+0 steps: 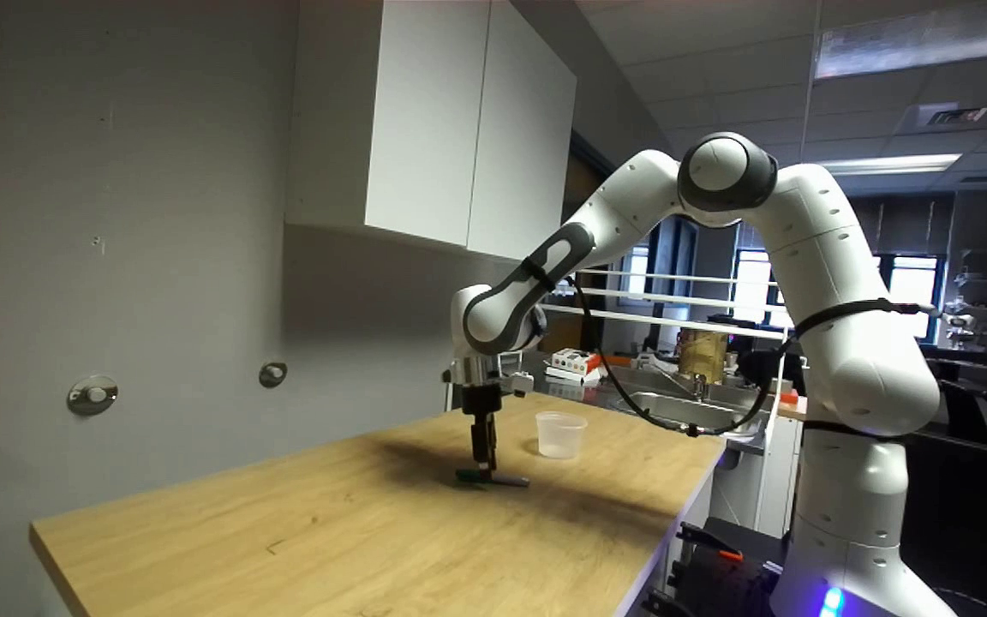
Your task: Put the marker in the bowl
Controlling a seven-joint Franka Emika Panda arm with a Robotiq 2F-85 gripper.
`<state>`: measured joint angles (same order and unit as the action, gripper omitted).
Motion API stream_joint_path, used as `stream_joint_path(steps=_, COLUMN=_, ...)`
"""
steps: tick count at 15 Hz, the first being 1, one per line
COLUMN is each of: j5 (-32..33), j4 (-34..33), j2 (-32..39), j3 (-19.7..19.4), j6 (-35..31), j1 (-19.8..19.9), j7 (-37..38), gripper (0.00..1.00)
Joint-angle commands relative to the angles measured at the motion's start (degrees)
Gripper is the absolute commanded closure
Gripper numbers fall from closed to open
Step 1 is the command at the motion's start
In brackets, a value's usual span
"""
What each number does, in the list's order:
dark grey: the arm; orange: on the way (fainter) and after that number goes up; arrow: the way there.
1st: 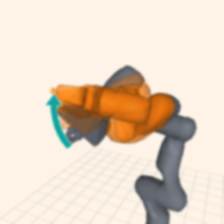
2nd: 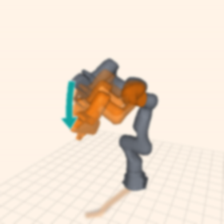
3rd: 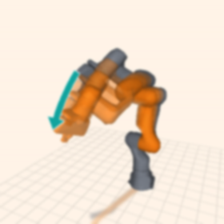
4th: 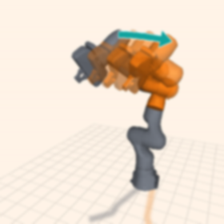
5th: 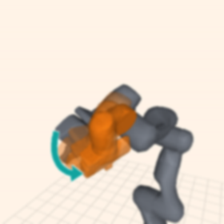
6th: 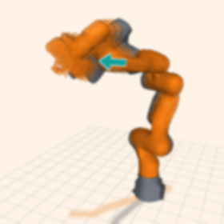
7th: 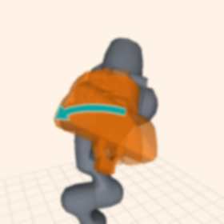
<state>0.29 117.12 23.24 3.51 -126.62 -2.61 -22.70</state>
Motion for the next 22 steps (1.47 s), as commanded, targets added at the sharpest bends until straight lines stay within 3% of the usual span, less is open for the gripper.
stream_joint_path(steps=1, j5=0.6, j4=-3.3, j2=2.1, j3=1.1, j6=2.6, j1=1.2, j7=-0.6, gripper=0.4)
stream_joint_path(steps=8, j5=0.4, j4=-4.8, j2=1.8, j3=1.0, j6=4.5, j1=1.6, j7=-0.6, gripper=0.95)
stream_joint_path(steps=16, j5=1.0, j4=-3.0, j2=-1.5, j3=0.1, j6=3.1, j1=2.1, j7=1.6, gripper=0.91)
stream_joint_path(steps=22, j5=3.8, j4=2.5, j2=-11.7, j3=-2.6, j6=-3.6, j1=1.5, j7=13.9, gripper=0.91)
